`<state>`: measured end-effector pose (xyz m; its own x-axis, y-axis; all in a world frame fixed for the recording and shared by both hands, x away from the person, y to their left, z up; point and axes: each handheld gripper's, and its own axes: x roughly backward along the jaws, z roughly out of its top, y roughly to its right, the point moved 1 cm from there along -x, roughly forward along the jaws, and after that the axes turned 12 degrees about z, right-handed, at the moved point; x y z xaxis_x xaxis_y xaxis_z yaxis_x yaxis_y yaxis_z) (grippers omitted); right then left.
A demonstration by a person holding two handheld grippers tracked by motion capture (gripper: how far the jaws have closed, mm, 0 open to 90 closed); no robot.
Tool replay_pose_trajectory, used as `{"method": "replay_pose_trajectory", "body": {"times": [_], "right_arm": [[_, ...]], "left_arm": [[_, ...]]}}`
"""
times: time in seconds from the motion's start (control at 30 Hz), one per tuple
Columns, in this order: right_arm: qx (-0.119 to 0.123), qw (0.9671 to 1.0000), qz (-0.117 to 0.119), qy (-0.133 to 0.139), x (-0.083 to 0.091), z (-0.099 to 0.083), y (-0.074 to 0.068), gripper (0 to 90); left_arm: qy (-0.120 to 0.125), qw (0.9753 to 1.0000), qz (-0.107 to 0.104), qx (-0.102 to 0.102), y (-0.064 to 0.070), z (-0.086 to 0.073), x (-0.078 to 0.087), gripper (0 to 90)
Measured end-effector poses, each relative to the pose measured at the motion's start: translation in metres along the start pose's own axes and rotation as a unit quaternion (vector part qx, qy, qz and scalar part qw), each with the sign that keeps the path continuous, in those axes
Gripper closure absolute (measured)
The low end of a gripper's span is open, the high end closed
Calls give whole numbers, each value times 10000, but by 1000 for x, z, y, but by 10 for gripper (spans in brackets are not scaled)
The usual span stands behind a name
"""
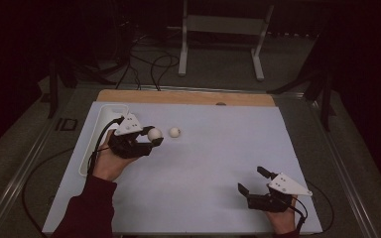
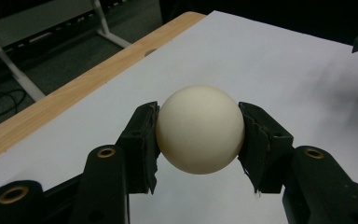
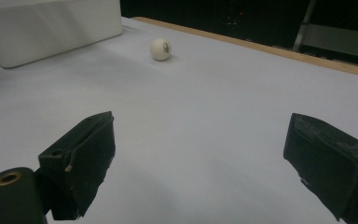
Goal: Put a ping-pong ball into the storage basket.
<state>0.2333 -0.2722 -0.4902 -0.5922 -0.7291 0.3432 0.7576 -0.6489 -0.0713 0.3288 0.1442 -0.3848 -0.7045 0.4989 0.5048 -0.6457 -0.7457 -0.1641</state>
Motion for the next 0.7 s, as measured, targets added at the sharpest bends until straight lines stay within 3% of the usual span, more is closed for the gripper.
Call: {"method": "replay_pose_trajectory", "body": {"times": [0.7], "right_arm": [[5,10000,-7,1,0,0,0,86]], "left_arm": [[29,9999,70,100,-9,-4,7,512]]}}
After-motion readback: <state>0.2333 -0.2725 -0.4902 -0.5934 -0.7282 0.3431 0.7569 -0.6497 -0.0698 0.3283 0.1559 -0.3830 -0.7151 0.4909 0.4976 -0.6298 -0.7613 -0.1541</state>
